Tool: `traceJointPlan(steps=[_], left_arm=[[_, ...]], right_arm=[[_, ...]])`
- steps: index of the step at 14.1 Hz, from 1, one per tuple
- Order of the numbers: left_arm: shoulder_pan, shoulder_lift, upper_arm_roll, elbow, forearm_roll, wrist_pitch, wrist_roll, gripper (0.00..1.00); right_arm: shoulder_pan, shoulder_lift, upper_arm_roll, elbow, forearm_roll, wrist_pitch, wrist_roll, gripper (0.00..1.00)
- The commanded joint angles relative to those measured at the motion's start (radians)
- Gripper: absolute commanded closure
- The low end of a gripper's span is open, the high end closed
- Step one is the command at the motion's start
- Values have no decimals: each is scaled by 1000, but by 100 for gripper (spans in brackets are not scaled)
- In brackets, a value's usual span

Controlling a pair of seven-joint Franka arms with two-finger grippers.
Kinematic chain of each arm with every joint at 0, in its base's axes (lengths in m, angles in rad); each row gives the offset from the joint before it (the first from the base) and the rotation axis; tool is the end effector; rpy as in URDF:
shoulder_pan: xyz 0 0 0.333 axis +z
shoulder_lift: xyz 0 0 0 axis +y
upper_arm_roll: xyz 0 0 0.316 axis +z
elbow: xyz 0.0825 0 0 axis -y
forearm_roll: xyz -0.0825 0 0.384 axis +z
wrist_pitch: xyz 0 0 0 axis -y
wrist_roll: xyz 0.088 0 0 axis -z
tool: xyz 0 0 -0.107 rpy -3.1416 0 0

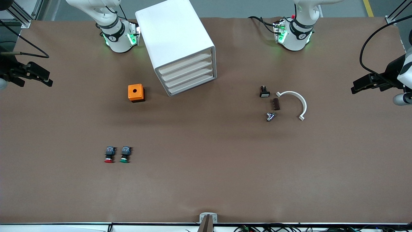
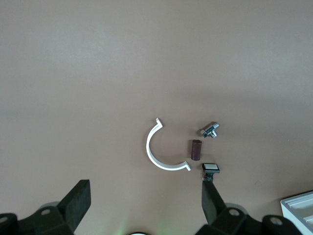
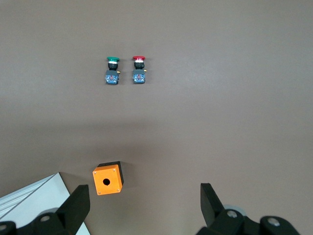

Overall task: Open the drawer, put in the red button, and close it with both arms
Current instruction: 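Move the right gripper toward the red button while the left gripper reaches the cabinet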

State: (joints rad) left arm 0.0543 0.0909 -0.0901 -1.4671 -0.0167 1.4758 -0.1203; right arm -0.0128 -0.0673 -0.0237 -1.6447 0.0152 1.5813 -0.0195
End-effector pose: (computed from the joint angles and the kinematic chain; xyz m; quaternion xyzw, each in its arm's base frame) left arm 0.5722 -0.0199 0.6140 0.9982 0.0418 -0.0417 0.0092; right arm 0.5337 -0.0183 0.6271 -0.9999 0.0085 -0.0022 0.0083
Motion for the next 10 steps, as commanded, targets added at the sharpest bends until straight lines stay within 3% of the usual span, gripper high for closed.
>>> traceJointPlan(steps=[1,7,10], left_arm=[[-1,12,-7,28,9,-20,-15,0],[-2,33,-7,33,-18,-19,-10,0],[9,33,0,33,-191,-49,-15,0]], right_arm=[[4,-28,7,-26,-14,0,16,0],[5,-25,7,-21,-14,-3,15,0],[4,-11,5,31,-12,-38,16,0]])
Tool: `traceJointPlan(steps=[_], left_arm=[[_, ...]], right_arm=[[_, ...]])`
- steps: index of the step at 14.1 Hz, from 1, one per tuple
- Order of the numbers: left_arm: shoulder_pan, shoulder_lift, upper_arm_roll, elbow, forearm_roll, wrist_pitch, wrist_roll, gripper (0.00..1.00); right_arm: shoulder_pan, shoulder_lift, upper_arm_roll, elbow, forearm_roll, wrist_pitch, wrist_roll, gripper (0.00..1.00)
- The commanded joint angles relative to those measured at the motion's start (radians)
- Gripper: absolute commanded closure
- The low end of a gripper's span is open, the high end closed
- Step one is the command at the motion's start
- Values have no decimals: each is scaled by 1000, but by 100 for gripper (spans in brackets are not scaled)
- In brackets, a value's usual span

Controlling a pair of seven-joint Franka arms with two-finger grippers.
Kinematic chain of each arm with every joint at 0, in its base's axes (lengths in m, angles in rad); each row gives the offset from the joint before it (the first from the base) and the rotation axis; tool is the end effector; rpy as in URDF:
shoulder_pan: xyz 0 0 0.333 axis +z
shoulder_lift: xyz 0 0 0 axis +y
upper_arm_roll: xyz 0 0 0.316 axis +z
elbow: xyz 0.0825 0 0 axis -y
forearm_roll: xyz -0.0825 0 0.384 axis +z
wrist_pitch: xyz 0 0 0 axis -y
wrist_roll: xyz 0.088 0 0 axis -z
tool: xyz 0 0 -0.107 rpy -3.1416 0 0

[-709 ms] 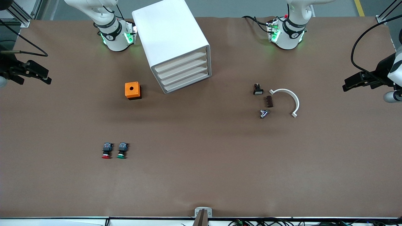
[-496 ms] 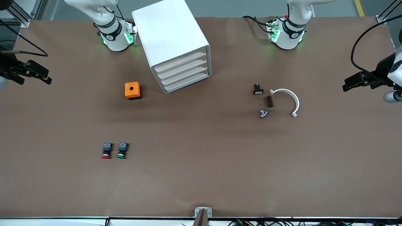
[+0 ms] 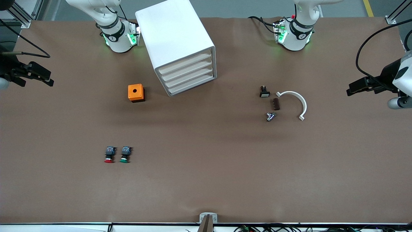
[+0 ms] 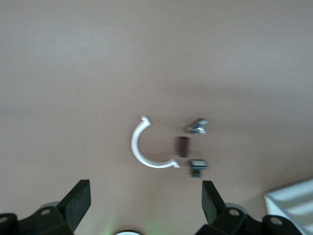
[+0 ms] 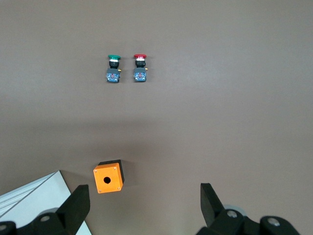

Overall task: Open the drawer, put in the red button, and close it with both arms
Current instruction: 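Move the right gripper toward the red button while the left gripper reaches the cabinet, then grasp the red button with the right gripper while the left gripper grips the drawer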

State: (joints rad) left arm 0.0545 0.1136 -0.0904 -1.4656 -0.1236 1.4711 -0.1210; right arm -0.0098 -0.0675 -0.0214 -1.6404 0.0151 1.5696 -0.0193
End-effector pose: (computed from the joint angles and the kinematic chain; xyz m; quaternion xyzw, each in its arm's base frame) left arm 0.5775 -0.0319 0.6023 0.9955 0.0396 -0.0587 0.0624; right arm 0.5326 -0.0154 0.6283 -0.9999 0.0059 0.0014 0.0083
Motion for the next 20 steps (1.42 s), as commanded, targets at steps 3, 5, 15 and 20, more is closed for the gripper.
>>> traceJointPlan(steps=[3,5,15,20], left_arm=[[47,35,1,25,-317,-92,-17,0],[48,79,1,25,-495,-109,-99,0],[-209,234,-9,34,-806,-45,-656,0],[-338,340,-9,59,-851,105,-891,0]], right_arm=[[5,34,3,30,-17,-28,12,0],[5,125,3,39,-12,-10,10,0],[48,400,3,-36,-4,372,127,0],[40,592,3,-47,-3,616,160,0]])
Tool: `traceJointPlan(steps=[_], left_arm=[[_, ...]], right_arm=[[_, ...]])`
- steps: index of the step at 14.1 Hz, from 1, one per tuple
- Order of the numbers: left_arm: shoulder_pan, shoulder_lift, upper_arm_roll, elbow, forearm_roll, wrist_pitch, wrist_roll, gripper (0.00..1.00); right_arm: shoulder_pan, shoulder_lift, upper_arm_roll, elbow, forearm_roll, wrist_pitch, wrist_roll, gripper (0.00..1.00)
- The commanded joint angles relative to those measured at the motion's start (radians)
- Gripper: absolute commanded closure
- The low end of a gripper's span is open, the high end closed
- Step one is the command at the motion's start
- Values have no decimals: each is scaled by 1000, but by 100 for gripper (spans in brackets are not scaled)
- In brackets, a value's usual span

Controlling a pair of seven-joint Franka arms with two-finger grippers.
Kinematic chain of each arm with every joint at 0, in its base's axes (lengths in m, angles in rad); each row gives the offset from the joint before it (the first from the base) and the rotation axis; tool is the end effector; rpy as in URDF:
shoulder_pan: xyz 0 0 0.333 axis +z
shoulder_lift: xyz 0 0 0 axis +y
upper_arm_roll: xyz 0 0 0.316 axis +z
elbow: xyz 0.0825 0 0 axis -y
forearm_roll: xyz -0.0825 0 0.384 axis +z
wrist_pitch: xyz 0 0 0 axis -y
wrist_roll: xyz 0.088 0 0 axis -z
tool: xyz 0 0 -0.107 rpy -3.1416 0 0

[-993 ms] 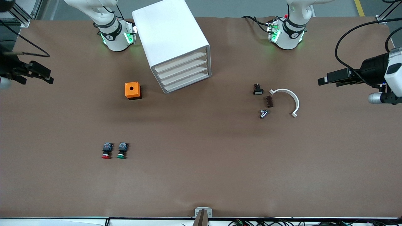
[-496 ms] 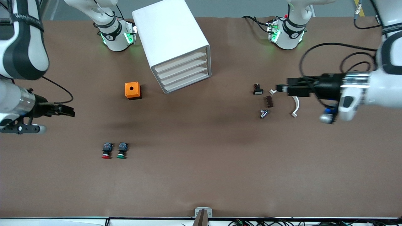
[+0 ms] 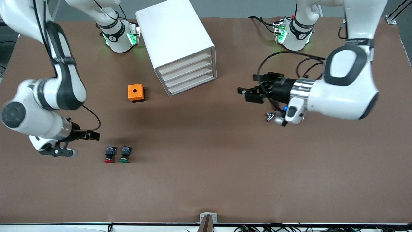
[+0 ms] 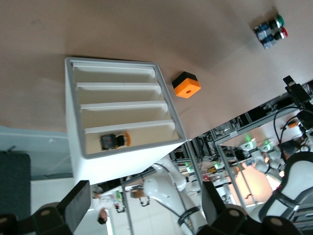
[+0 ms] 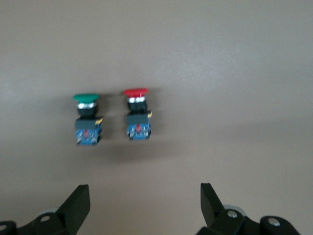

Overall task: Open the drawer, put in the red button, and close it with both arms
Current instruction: 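Grasp the red button with the right gripper while the left gripper grips the drawer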

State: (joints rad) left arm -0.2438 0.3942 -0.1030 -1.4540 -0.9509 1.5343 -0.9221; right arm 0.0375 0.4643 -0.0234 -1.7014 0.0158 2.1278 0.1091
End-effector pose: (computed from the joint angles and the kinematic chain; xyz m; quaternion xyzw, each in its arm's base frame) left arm 0.5875 -0.2958 0.4874 0.8176 0.2995 -0.3905 0.2990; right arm 0.6633 0.0116 0.3215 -0.9985 0.0506 0.0189 0.0002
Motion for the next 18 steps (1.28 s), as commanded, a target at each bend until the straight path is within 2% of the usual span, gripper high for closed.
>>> traceJointPlan(steps=[1,3,6,11,14,16,18], left_arm=[[-67,99,3,72,-28,78,-159,0],[-118,182,3,119,-29,136,-327,0],[-166,259,3,127,-22,155,-504,0],[-216,350,3,116,-20,142,-831,0],[-233,406,2,118,-26,74,-993,1],[-252,428,2,118,-43,23,-1066,1],[-258,463,2,118,-68,-22,-1139,1]], right_arm=[[-5,92,5,14,-2,92,35,0],[2,129,5,12,-2,124,84,0],[24,146,5,-6,-4,168,115,0],[28,174,5,-49,-4,257,115,0],[30,194,5,-54,-4,276,115,1],[32,201,5,-54,-2,279,115,10],[32,205,5,-54,-4,279,115,29]])
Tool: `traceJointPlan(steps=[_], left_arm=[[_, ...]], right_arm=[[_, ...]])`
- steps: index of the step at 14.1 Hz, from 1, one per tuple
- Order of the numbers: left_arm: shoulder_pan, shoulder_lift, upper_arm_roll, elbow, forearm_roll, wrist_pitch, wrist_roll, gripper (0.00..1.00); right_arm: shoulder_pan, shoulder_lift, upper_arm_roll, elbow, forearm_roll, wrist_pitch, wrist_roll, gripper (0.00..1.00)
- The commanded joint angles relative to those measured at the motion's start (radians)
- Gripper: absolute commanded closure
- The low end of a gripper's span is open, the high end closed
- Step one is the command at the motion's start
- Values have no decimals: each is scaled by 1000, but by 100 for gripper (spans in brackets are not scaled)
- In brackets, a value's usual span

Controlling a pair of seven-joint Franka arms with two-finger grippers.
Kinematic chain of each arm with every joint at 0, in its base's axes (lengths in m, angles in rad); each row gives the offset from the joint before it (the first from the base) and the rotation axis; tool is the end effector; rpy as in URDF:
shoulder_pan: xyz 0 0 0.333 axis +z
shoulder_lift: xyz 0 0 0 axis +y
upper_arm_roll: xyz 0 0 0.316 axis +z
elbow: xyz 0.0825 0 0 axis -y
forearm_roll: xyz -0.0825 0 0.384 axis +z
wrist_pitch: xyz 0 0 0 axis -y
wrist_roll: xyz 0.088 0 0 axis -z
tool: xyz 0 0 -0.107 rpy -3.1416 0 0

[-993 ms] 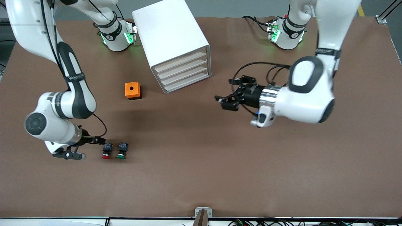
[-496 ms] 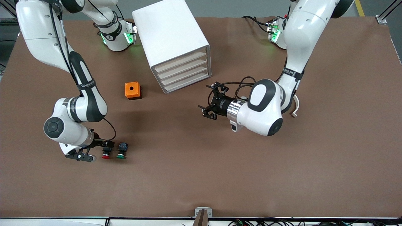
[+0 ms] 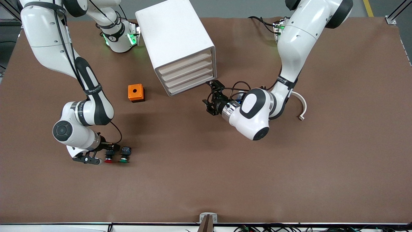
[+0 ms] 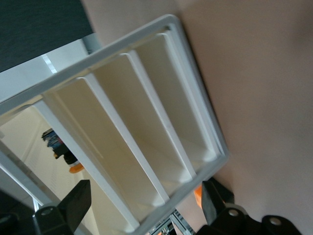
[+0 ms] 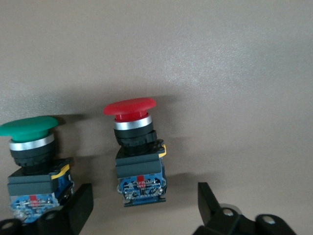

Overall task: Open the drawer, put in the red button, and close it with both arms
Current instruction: 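Grasp the red button with the right gripper while the left gripper grips the drawer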

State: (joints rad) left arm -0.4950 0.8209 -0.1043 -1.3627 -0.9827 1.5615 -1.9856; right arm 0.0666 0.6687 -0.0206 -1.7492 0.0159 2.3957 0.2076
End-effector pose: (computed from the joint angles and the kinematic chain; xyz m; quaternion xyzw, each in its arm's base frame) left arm 0.5271 -0.4497 0.2446 -0.5393 -0.6336 0.5411 0.1218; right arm 0.6616 0.0317 0.1878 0.9964 -0.0844 -0.0108 0.0025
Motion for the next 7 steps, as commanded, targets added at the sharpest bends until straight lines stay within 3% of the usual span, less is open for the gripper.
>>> traceJointPlan(steps=[1,4,6,7], left_arm=[[-11,46,3,27,-42,-66,-103,1],[-28,87,3,25,-59,-122,-180,1],[-40,101,3,16,-62,-155,-217,2],[-45,101,2,10,-63,-165,-235,2]], right_arm=[[2,0,2,-6,-2,10,16,40],[2,5,4,-6,-2,11,18,65],[2,5,4,-4,-2,10,19,91],[2,5,4,-4,-2,8,21,99]])
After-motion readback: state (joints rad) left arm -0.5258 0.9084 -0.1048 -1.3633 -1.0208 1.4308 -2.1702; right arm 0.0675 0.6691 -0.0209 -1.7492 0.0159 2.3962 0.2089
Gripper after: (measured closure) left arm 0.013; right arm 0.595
